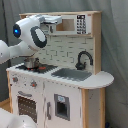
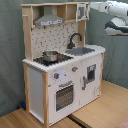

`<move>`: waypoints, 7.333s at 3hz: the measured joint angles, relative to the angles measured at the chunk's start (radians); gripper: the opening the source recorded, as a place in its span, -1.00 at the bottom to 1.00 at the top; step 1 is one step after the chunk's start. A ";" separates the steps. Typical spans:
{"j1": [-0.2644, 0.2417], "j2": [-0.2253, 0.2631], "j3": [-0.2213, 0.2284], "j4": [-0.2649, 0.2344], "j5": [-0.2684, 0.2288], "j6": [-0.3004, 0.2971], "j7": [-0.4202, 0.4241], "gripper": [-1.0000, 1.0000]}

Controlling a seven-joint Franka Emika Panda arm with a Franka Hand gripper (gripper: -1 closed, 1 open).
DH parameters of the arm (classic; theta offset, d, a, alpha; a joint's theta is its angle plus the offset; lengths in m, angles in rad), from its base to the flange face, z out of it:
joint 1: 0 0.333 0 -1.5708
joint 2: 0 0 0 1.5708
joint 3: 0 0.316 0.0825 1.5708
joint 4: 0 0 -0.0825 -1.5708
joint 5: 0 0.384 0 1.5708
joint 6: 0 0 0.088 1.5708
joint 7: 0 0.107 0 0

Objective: Play with the kitchen

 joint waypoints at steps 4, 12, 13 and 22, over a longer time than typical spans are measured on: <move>-0.137 -0.316 0.015 -0.055 0.000 -0.014 0.289 1.00; -0.439 -0.760 0.082 0.023 -0.001 -0.228 1.016 1.00; -0.496 -0.735 0.091 0.090 -0.002 -0.254 1.122 1.00; -0.709 -0.649 0.292 0.652 -0.010 -0.833 1.802 1.00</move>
